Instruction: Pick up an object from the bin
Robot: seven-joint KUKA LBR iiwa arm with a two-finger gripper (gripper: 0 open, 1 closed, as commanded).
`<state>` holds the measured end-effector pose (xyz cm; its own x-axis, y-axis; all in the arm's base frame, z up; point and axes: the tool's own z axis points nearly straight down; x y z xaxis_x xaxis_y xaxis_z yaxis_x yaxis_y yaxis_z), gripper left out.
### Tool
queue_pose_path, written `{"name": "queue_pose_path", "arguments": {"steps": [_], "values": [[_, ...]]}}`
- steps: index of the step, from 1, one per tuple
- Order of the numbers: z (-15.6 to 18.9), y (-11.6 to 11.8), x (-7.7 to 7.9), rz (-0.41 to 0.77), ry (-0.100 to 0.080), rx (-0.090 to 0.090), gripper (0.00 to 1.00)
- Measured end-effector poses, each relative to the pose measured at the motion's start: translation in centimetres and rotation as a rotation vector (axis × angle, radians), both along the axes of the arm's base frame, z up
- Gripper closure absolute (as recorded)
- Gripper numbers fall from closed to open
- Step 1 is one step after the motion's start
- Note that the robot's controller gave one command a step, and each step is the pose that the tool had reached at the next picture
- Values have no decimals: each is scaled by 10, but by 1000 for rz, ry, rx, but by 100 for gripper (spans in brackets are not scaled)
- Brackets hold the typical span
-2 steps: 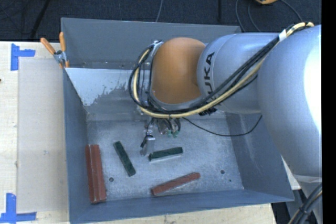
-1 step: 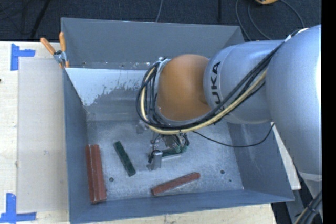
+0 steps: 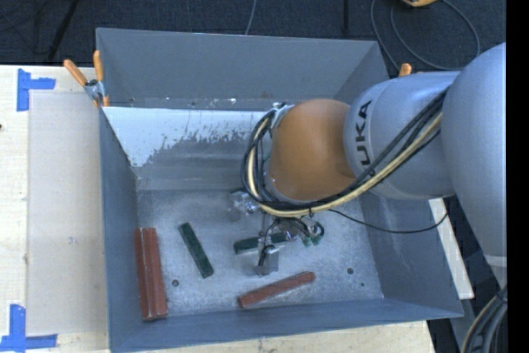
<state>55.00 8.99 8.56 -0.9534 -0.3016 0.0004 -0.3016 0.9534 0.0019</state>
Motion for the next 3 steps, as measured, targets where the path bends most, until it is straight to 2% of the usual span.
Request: {"name": "queue_pose_path", "arguments": {"steps": [1, 2, 3], "values": [[-8, -33, 1, 62, 0, -1, 100], [-9, -25, 1, 72, -1, -1, 100], [180, -40, -10, 43, -10, -1, 100]]}}
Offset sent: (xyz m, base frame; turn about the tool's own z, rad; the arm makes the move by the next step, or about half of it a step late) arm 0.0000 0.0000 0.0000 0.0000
